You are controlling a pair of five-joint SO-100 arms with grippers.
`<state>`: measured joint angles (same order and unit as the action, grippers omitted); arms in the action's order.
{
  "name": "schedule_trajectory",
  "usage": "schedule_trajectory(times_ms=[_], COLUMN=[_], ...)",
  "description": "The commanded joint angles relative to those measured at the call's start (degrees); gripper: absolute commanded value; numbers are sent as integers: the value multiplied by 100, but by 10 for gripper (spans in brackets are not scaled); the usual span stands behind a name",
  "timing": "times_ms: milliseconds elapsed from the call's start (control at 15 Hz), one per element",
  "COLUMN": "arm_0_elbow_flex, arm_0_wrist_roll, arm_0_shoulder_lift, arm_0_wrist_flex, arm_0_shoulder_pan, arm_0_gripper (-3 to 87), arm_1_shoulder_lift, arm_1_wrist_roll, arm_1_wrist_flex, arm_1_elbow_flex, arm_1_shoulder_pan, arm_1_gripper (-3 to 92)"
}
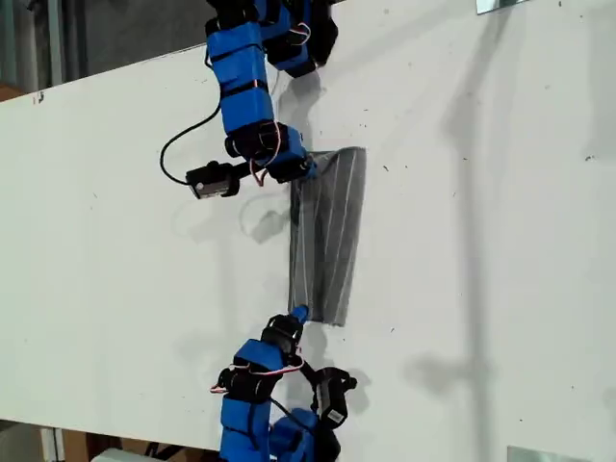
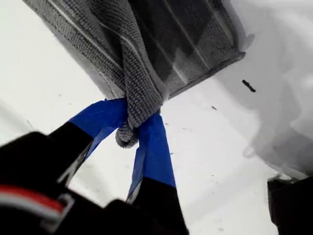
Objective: Grasp corners of a square towel and fold twice.
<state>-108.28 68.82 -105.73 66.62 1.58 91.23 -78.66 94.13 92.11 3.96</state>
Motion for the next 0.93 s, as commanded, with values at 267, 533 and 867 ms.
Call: schedule_trajectory(times_ms=[267, 533, 867], arm_0_elbow_flex=[-316, 475, 729], arm_0_wrist_roll=[-369, -308, -53], arm_0_shoulder_lift=[615, 712, 747], arm_0_wrist_flex=[-554, 176, 413], arm_0_shoulder_pan=[870, 316, -360], arm_0_gripper=[1, 1, 1], arm_1_shoulder_lift=[18, 659, 1090], arm_1_wrist_roll=[404, 167, -580], arm_1_wrist_flex=[-888, -220, 246], arm_1_elbow_flex=[1283, 1266, 1292], arm_1_shoulder_pan=[-1125, -527, 729], arm_1_gripper=[-1, -1, -1])
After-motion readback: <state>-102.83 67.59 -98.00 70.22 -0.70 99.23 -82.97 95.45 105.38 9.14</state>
